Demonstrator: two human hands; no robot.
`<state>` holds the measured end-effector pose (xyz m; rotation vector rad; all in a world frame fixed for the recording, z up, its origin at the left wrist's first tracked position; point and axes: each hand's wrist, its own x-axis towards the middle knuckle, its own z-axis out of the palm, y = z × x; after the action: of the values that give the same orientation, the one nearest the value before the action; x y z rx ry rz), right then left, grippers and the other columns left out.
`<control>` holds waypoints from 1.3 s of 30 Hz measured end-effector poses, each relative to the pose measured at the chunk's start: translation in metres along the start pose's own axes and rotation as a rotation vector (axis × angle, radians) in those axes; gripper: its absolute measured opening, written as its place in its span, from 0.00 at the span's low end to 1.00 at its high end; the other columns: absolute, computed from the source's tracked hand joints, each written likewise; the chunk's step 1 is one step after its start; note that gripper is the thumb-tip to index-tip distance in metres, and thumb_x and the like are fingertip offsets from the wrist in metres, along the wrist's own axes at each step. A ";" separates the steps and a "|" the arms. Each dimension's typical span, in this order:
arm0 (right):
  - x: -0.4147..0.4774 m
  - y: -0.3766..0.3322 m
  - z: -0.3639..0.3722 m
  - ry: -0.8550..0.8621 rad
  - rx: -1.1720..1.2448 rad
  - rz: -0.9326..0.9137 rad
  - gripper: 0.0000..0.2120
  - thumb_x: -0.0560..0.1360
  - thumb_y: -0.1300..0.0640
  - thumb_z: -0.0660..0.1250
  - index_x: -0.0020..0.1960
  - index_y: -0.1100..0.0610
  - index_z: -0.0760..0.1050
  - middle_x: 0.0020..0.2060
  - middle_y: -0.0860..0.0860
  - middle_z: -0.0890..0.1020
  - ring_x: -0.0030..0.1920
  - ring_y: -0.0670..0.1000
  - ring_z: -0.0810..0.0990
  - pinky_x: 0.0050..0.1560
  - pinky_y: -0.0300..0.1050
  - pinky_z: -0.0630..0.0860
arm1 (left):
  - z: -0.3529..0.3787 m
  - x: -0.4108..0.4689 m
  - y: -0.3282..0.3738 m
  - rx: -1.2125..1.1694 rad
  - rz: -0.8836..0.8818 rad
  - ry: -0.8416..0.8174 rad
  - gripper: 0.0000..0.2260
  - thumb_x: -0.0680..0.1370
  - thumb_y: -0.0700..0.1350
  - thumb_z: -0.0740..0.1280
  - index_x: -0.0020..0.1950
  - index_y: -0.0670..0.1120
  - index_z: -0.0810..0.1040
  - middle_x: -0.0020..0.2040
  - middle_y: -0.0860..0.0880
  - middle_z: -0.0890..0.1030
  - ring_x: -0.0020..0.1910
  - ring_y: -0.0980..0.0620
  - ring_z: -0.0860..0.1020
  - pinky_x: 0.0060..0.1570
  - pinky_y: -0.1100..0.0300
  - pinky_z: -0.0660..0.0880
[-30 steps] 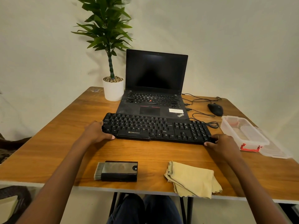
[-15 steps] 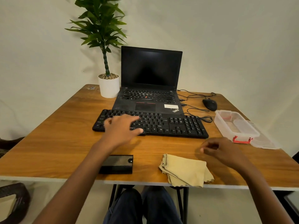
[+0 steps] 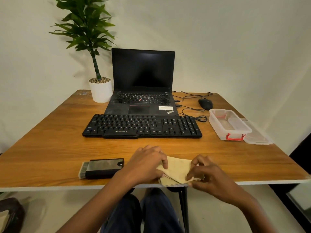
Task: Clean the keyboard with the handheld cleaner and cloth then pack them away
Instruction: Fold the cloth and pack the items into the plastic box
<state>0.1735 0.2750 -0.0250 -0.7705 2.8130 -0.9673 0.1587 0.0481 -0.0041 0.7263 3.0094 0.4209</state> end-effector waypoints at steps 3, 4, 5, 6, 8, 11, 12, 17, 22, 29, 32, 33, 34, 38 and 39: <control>0.007 -0.001 -0.010 0.180 0.229 -0.033 0.21 0.62 0.28 0.63 0.43 0.42 0.80 0.45 0.39 0.74 0.48 0.45 0.74 0.41 0.36 0.76 | -0.004 0.003 0.004 -0.006 -0.028 0.113 0.07 0.75 0.54 0.66 0.53 0.57 0.77 0.56 0.60 0.73 0.55 0.60 0.66 0.53 0.63 0.60; 0.009 -0.001 -0.016 0.236 0.238 -0.059 0.18 0.64 0.32 0.65 0.43 0.44 0.80 0.45 0.41 0.75 0.47 0.45 0.76 0.40 0.34 0.75 | -0.006 0.004 0.008 -0.011 -0.037 0.172 0.08 0.76 0.54 0.65 0.54 0.56 0.76 0.56 0.60 0.73 0.55 0.60 0.66 0.54 0.63 0.61; 0.011 -0.001 -0.022 0.281 0.231 -0.081 0.13 0.67 0.38 0.66 0.43 0.45 0.80 0.45 0.42 0.76 0.46 0.46 0.77 0.41 0.33 0.75 | -0.008 0.005 0.012 -0.022 -0.037 0.228 0.08 0.76 0.54 0.64 0.54 0.56 0.76 0.56 0.60 0.73 0.55 0.60 0.66 0.55 0.63 0.62; 0.011 0.000 -0.028 0.311 0.230 -0.091 0.07 0.68 0.45 0.67 0.43 0.46 0.80 0.45 0.43 0.77 0.46 0.46 0.77 0.41 0.33 0.75 | -0.008 0.004 0.017 -0.039 -0.032 0.251 0.08 0.76 0.54 0.64 0.55 0.57 0.76 0.56 0.60 0.72 0.55 0.60 0.66 0.56 0.63 0.63; 0.008 0.008 -0.034 0.269 0.237 -0.058 0.03 0.70 0.56 0.68 0.41 0.49 0.80 0.44 0.43 0.78 0.46 0.47 0.78 0.44 0.35 0.76 | -0.003 -0.003 0.027 -0.098 -0.024 0.174 0.10 0.76 0.55 0.64 0.56 0.56 0.77 0.57 0.60 0.71 0.57 0.60 0.64 0.57 0.62 0.62; -0.001 0.018 -0.032 0.032 0.131 0.060 0.07 0.69 0.63 0.71 0.38 0.51 0.80 0.43 0.43 0.78 0.48 0.46 0.77 0.48 0.39 0.77 | 0.009 -0.011 0.029 -0.179 -0.048 0.051 0.14 0.75 0.60 0.62 0.56 0.56 0.78 0.58 0.61 0.71 0.60 0.61 0.62 0.57 0.60 0.59; -0.003 0.019 -0.029 0.007 0.107 0.090 0.06 0.69 0.62 0.71 0.38 0.51 0.80 0.43 0.44 0.78 0.48 0.45 0.77 0.48 0.40 0.77 | 0.011 -0.010 0.025 -0.193 -0.084 0.072 0.14 0.76 0.60 0.61 0.56 0.56 0.77 0.59 0.60 0.71 0.61 0.60 0.63 0.57 0.61 0.59; 0.012 0.017 -0.032 0.243 0.124 0.170 0.04 0.74 0.60 0.67 0.43 0.53 0.79 0.40 0.47 0.80 0.41 0.45 0.77 0.39 0.32 0.72 | 0.018 0.002 0.004 -0.087 -0.236 0.073 0.22 0.76 0.63 0.59 0.66 0.56 0.69 0.61 0.56 0.70 0.61 0.56 0.66 0.57 0.60 0.67; 0.039 0.021 -0.017 -0.038 -0.161 0.194 0.14 0.75 0.52 0.65 0.60 0.49 0.74 0.50 0.46 0.71 0.54 0.46 0.66 0.48 0.35 0.64 | 0.022 0.011 0.009 -0.120 -0.228 0.021 0.17 0.76 0.58 0.64 0.62 0.53 0.73 0.58 0.55 0.71 0.58 0.55 0.67 0.53 0.60 0.67; 0.035 0.006 -0.036 -0.059 0.293 0.203 0.12 0.70 0.55 0.72 0.52 0.53 0.73 0.50 0.45 0.77 0.52 0.44 0.76 0.49 0.38 0.77 | -0.006 0.038 0.013 -0.494 -0.015 -0.021 0.03 0.79 0.47 0.62 0.48 0.51 0.75 0.43 0.58 0.75 0.44 0.59 0.73 0.40 0.64 0.69; 0.037 -0.007 -0.046 0.020 0.398 0.189 0.13 0.70 0.58 0.72 0.53 0.51 0.74 0.47 0.43 0.79 0.45 0.38 0.78 0.41 0.31 0.76 | -0.017 0.064 0.023 -0.499 0.091 -0.021 0.05 0.80 0.47 0.60 0.48 0.50 0.75 0.43 0.55 0.75 0.44 0.56 0.74 0.40 0.62 0.69; 0.040 -0.010 -0.048 0.079 0.416 0.203 0.11 0.71 0.58 0.71 0.51 0.50 0.74 0.45 0.43 0.80 0.43 0.40 0.79 0.40 0.33 0.76 | -0.020 0.074 0.027 -0.491 0.104 0.002 0.06 0.80 0.48 0.60 0.48 0.49 0.74 0.43 0.54 0.75 0.43 0.55 0.74 0.40 0.61 0.69; 0.042 -0.012 -0.052 0.155 0.448 0.232 0.09 0.71 0.58 0.70 0.50 0.50 0.74 0.44 0.43 0.80 0.42 0.42 0.79 0.40 0.37 0.76 | -0.022 0.086 0.033 -0.489 0.115 0.032 0.06 0.81 0.48 0.59 0.48 0.48 0.74 0.42 0.53 0.75 0.42 0.54 0.74 0.39 0.60 0.69; 0.052 0.008 -0.087 0.474 0.598 0.339 0.07 0.72 0.60 0.69 0.49 0.52 0.74 0.45 0.49 0.80 0.44 0.49 0.78 0.37 0.43 0.74 | -0.034 0.137 0.062 -0.737 0.060 0.137 0.12 0.80 0.52 0.60 0.51 0.44 0.74 0.41 0.53 0.75 0.39 0.55 0.74 0.33 0.64 0.71; 0.055 0.017 -0.099 0.543 0.642 0.355 0.08 0.72 0.60 0.69 0.50 0.53 0.75 0.47 0.51 0.80 0.46 0.52 0.79 0.38 0.45 0.75 | -0.038 0.149 0.067 -0.897 -0.014 0.127 0.13 0.80 0.53 0.60 0.54 0.45 0.73 0.42 0.52 0.76 0.39 0.55 0.76 0.32 0.64 0.74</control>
<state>0.0965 0.3149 0.0493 0.0822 2.5643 -2.0698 0.0526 0.1630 0.0572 0.5807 2.4659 1.6825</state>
